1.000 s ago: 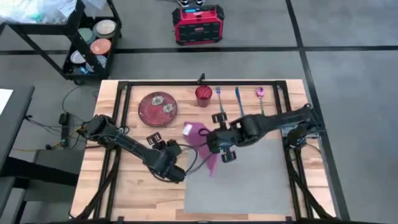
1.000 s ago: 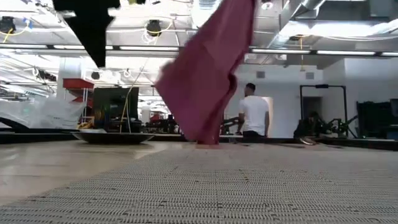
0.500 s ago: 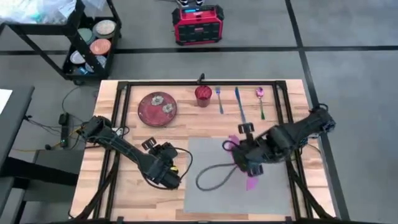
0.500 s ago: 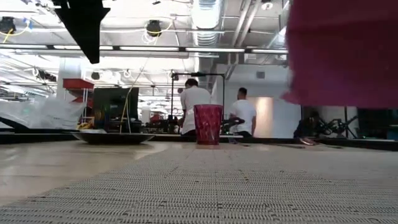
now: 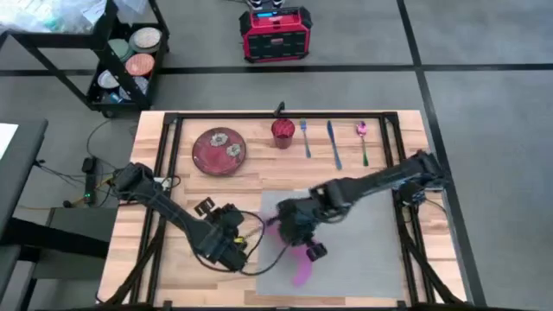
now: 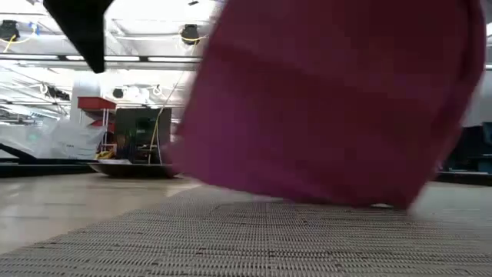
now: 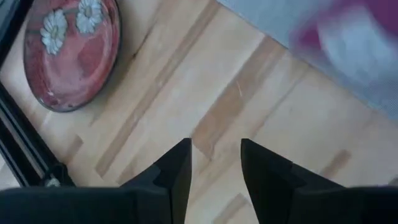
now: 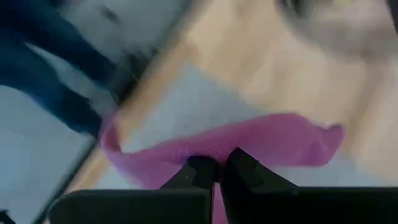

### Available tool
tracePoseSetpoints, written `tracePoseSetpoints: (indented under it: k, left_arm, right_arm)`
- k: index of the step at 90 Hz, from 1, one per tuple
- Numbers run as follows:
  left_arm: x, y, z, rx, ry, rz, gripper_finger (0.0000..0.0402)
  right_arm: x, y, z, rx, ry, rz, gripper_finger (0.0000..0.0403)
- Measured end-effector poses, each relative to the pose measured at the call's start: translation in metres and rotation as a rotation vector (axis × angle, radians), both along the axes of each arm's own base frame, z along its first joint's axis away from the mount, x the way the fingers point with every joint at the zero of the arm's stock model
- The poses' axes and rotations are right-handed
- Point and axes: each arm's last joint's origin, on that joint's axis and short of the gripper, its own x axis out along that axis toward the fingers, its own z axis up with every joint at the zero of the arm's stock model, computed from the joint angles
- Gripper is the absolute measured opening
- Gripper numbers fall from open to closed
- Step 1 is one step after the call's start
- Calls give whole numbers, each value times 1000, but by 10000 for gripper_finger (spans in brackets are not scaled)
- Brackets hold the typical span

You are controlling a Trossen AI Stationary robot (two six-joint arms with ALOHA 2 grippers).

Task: Set table place
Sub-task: Fold the purple napkin

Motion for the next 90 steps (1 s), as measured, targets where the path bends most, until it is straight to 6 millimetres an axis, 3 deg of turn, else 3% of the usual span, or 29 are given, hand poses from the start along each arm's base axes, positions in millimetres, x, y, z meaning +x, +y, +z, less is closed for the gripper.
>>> tracePoseSetpoints:
  k: [16,34,39,66,76,81,90]
  left_arm:
    - [-9,-14,0,-34,-14,17,119]
    - [-14,-19,0,-39,-37,43,119]
    - [-13,-19,0,-41,-43,56,119]
    - [-4,-22,-2,-118,-183,201,119]
    - [12,-23,-4,-218,-296,247,119]
    - [27,-28,-6,-288,-353,141,119]
    - [60,-45,-12,-367,-406,-298,119]
  right_arm:
    - [24,-9,-48,291,156,193,42]
    - [26,1,-92,448,408,254,132]
    - [25,4,-96,463,446,257,147]
    - [-2,-7,-74,438,582,241,153]
    - [-21,0,-67,333,669,251,152]
    - [-33,0,-64,289,749,260,152]
    - [-56,-6,-50,177,875,265,152]
